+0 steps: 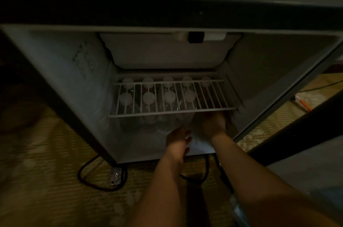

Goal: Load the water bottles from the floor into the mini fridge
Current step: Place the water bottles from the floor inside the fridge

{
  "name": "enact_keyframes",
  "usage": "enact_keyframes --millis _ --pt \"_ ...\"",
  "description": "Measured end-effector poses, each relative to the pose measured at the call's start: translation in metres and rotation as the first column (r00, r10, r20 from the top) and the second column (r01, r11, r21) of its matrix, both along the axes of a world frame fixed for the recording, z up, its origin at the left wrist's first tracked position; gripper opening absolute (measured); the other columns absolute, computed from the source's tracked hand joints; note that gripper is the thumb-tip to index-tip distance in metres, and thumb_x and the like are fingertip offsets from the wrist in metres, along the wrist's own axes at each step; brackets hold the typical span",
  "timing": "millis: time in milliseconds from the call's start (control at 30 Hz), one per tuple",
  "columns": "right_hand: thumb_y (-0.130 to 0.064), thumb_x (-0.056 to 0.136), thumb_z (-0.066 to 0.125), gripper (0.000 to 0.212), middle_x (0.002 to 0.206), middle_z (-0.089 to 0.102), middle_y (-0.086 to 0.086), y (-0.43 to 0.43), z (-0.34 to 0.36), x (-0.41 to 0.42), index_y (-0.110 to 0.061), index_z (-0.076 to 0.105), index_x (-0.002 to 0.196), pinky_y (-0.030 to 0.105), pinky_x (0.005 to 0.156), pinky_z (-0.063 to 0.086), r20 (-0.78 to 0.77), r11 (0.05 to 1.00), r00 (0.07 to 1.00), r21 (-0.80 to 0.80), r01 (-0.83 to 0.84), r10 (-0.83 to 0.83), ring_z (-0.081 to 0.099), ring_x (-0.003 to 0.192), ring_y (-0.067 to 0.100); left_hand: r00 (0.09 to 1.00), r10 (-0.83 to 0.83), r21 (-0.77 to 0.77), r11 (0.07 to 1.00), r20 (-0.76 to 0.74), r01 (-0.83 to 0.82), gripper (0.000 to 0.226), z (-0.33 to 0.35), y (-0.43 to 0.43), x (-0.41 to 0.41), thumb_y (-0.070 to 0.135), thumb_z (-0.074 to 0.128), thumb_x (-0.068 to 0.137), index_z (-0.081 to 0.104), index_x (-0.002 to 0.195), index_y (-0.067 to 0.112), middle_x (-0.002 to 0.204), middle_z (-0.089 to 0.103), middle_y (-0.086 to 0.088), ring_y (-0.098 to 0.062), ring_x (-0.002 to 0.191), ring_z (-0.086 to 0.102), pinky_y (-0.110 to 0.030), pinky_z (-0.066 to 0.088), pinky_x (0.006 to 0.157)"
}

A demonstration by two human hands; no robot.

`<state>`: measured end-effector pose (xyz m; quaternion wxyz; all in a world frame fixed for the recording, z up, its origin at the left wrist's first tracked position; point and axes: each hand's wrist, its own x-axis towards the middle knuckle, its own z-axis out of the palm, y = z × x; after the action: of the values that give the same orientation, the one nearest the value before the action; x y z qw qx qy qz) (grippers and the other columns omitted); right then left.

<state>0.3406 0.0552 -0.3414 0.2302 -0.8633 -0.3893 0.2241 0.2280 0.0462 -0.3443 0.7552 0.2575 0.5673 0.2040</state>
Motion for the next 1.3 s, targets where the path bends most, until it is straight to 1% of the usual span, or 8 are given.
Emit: enact_keyframes --millis 133,200,267,367,533,800,1133,1300 --pt "-0.023 0.101 0.036 0.036 0.134 0.053 0.014 -0.023 0.006 -0.009 -0.007 0.052 0.129 0.030 0.097 0.039 0.012 0.996 1.000 -0.092 -0.013 0.014 0.051 0.123 0.029 0.992 -0.122 0.134 0.983 -0.041 0.127 0.029 0.021 -0.020 -0.012 0.017 0.042 0.098 0.054 0.121 0.004 0.097 0.062 -0.002 -0.014 0.085 0.057 -0.019 0.039 0.061" --pt "-0.020 0.096 0.046 0.033 0.129 0.058 0.016 -0.037 0.009 -0.013 -0.007 0.058 0.124 0.033 0.097 0.045 -0.088 0.998 0.996 -0.067 -0.013 0.007 0.057 0.117 0.031 0.986 -0.138 0.263 0.952 -0.097 0.160 0.018 0.026 -0.030 -0.021 0.015 0.043 0.097 0.060 0.099 0.007 0.082 0.056 0.002 -0.008 0.072 0.052 -0.016 0.041 0.055" --pt "-0.015 0.088 0.057 0.027 0.111 0.067 0.019 -0.051 0.018 -0.018 -0.004 0.066 0.111 0.046 0.088 0.053 -0.203 0.998 0.978 0.032 0.059 -0.051 0.065 0.099 0.036 0.969 -0.174 0.322 0.920 -0.177 0.225 0.024 0.036 -0.039 -0.031 0.016 0.044 0.097 0.054 0.075 0.016 0.076 0.053 0.001 -0.010 0.069 0.050 -0.020 0.043 0.058" --pt "-0.013 0.088 0.059 0.020 0.086 0.068 0.016 -0.071 0.046 -0.031 -0.001 0.069 0.101 0.044 0.078 0.057 -0.225 0.996 0.973 0.082 -0.039 0.057 0.068 0.082 0.032 0.939 -0.210 0.383 0.872 -0.271 0.306 0.029 0.054 -0.046 -0.052 0.017 0.047 0.096 0.051 0.067 0.019 0.071 0.054 -0.002 -0.021 0.077 0.055 -0.037 0.050 0.080" --pt "-0.019 0.092 0.057 0.017 0.086 0.066 0.012 -0.085 0.110 -0.060 -0.006 0.067 0.097 0.035 0.079 0.053 -0.109 0.951 0.944 0.047 -0.307 0.310 0.066 0.084 0.026 0.826 -0.267 0.448 0.736 -0.497 0.508 0.025 0.107 -0.047 -0.107 0.029 0.047 0.096 0.059 0.078 0.015 0.092 0.065 -0.012 -0.027 0.092 0.062 -0.036 0.048 0.092" --pt "-0.026 0.091 0.058 0.029 0.104 0.065 0.007 -0.075 0.229 -0.155 -0.009 0.063 0.115 0.032 0.088 0.049 0.067 0.707 0.708 -0.169 -0.687 0.703 0.062 0.100 0.021 0.611 -0.270 0.349 0.623 -0.744 0.700 0.042 0.221 -0.036 -0.220 0.035 0.047 0.095 0.055 0.125 0.006 0.121 0.058 -0.012 -0.026 0.113 0.056 -0.035 0.046 0.097" --pt "-0.025 0.089 0.061 0.035 0.123 0.060 0.006 -0.076 0.280 -0.354 -0.015 0.059 0.122 0.033 0.094 0.049 0.096 0.430 0.419 -0.179 -0.885 0.903 0.059 0.110 0.022 0.479 -0.072 0.285 0.724 -0.875 0.628 0.047 0.262 -0.079 -0.398 0.036 0.052 0.092 0.052 0.131 0.010 0.129 0.055 -0.010 -0.025 0.117 0.054 -0.033 0.044 0.094" --pt "-0.019 0.087 0.063 0.030 0.120 0.060 0.006 -0.084 0.264 -0.446 -0.015 0.060 0.117 0.029 0.078 0.045 0.047 0.317 0.314 -0.196 -0.928 0.948 0.058 0.107 0.023 0.519 -0.118 0.230 0.799 -0.847 0.556 0.042 0.233 -0.107 -0.483 0.031 0.058 0.089 0.054 0.126 0.011 0.125 0.057 -0.007 -0.020 0.107 0.055 -0.032 0.045 0.090"
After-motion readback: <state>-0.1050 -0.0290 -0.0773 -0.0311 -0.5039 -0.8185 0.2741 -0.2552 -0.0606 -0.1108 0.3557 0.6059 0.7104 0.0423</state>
